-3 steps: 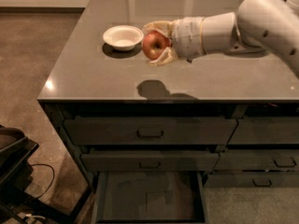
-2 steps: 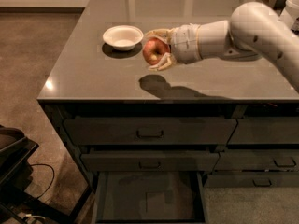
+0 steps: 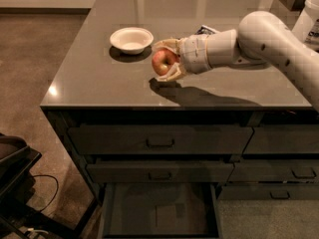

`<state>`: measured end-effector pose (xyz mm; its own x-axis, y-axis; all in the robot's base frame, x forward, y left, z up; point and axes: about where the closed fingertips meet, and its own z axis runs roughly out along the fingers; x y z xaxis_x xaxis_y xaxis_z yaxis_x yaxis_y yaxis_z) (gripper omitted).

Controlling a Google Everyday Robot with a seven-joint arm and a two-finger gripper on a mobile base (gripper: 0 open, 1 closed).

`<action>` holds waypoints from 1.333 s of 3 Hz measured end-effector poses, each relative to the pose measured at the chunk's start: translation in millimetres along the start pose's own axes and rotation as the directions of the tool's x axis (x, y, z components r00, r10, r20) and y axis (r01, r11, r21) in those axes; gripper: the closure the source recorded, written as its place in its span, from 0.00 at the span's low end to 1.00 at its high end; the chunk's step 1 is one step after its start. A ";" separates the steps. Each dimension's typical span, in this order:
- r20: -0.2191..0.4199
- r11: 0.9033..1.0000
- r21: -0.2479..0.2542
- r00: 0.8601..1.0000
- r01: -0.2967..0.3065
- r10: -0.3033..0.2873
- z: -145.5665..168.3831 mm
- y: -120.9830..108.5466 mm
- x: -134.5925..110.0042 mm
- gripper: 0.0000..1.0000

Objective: Pick apple from bottom drawer and place on counter

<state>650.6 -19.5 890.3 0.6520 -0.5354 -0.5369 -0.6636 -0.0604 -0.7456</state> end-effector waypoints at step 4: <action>0.000 1.000 0.000 1.000 0.000 0.000 0.1 0.0 -0.1 0.00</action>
Offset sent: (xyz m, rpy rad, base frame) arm 0.0000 0.0000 0.0000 0.0000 0.0000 0.0001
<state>650.6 -19.4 890.3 0.6521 -0.5352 -0.5370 -0.6637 -0.0606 -0.7456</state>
